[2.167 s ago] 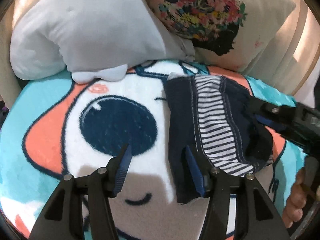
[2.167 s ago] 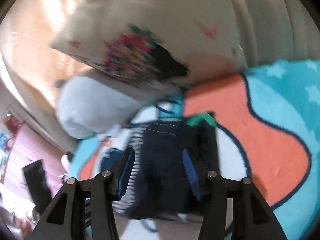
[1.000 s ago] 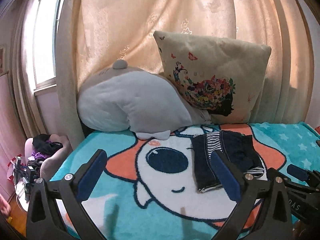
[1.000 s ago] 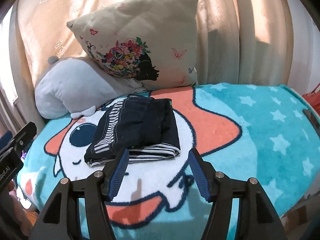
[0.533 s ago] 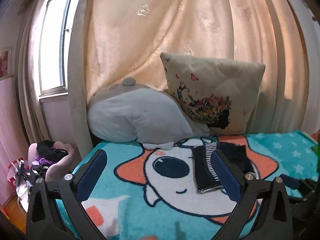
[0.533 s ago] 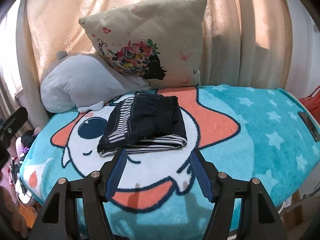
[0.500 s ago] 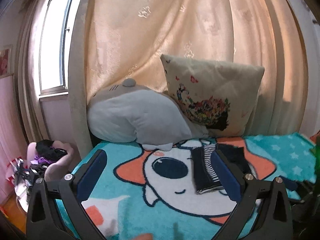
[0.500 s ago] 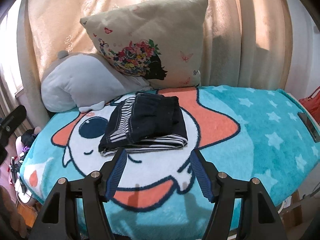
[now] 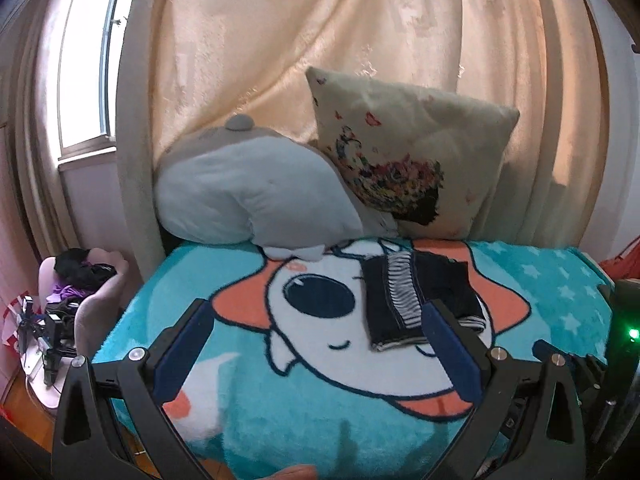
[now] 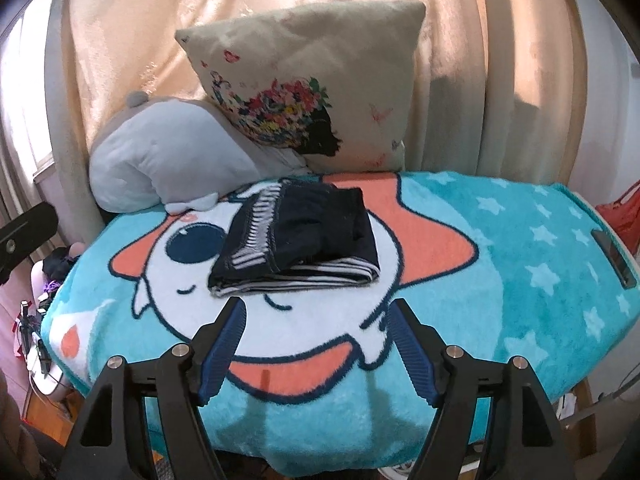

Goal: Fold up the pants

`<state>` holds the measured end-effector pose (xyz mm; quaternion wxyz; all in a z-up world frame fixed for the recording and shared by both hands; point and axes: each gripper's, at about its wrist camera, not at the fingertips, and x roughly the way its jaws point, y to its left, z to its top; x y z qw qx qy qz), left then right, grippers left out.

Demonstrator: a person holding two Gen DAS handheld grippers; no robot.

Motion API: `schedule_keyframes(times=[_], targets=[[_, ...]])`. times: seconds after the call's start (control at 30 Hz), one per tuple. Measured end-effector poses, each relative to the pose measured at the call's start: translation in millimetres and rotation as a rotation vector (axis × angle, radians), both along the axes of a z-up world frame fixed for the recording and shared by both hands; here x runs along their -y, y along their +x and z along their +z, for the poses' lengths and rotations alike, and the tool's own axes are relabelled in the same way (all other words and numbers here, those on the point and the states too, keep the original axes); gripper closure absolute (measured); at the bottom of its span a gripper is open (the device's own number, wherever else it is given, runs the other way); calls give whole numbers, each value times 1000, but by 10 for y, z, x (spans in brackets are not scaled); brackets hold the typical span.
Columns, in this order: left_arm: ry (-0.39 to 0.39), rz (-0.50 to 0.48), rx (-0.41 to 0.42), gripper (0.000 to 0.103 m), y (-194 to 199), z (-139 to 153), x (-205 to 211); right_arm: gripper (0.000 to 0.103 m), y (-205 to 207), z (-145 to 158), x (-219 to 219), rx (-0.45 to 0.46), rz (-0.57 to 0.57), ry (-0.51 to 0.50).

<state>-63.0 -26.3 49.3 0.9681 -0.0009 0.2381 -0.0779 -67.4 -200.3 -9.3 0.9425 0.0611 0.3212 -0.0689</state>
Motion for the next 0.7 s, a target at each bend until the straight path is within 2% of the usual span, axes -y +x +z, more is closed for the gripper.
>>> schedule_keyframes(times=[0.37, 0.7], targets=[[38, -23, -80, 0, 213, -196, 180, 25, 189, -222, 249, -64, -59, 21], [42, -21, -143, 0, 436, -385, 185, 25, 364, -365, 236, -98, -56, 13]])
